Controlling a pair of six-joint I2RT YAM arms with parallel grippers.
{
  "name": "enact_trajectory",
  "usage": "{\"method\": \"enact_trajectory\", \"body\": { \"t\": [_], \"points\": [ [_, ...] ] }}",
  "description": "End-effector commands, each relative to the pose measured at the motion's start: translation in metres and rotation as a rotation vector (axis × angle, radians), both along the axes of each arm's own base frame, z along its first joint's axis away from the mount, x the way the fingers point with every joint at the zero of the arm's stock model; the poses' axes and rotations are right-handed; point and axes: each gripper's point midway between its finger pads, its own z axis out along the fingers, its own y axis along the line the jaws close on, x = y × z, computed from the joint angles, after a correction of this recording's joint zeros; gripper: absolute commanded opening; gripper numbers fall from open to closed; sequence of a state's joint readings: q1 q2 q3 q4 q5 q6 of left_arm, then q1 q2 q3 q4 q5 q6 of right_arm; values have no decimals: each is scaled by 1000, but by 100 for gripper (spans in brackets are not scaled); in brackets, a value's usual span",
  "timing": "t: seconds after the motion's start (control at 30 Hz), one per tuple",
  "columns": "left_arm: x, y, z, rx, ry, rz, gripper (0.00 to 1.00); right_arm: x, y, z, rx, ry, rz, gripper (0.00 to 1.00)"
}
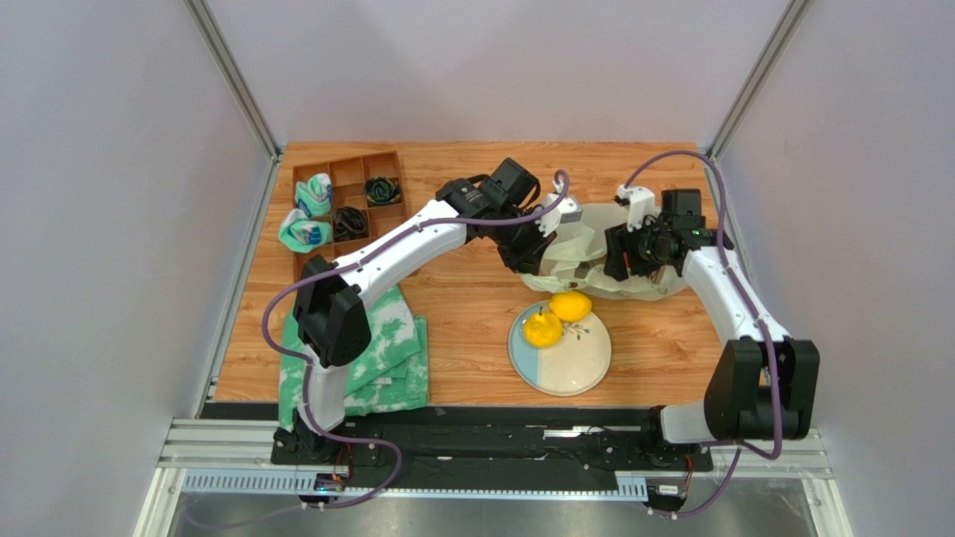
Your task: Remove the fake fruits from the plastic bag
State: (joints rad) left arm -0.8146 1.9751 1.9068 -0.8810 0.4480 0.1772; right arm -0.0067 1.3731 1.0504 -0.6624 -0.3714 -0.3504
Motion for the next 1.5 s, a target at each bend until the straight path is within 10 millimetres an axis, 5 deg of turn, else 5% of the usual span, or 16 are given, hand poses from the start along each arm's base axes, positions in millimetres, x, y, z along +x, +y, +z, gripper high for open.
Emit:
{"method": "enact_trajectory", "body": {
  "t": [0.0, 0.13, 0.3, 0.47, 0.57, 0.7, 0.9, 1.33, 1.43, 1.47],
  "points": [
    [-5, 7, 37, -56, -65, 15, 0, 31, 32, 16, 42, -65, 98, 60],
    [-2, 13, 38, -40, -90, 24, 0, 21, 43, 16, 90, -1, 175, 60],
    [-2, 13, 38, -49, -80, 25, 0, -45, 39, -24, 66, 189, 236, 51],
    [-4, 12, 35, -61, -48, 9, 0, -111, 38, -42, 75, 245, 331, 47],
    [-3, 12, 36, -64, -53, 6, 0, -117, 38, -40, 69, 223, 343, 51],
    [-5, 11, 38, -77, -48, -12, 0, -95, 44, -10, 105, 144, 324, 64],
    [-11, 9, 41, -99, -26, -44, 0, -65, 62, 30, 224, 90, 339, 66],
    [-17, 7, 51, -146, 47, -69, 0, 29, 57, -14, 189, 206, 48, 49],
    [-19, 8, 48, -141, 64, -71, 0, 49, 63, -15, 235, 215, -13, 57],
    [-20, 8, 47, -141, 67, -73, 0, 56, 68, -14, 262, 216, -30, 67]
  ]
}}
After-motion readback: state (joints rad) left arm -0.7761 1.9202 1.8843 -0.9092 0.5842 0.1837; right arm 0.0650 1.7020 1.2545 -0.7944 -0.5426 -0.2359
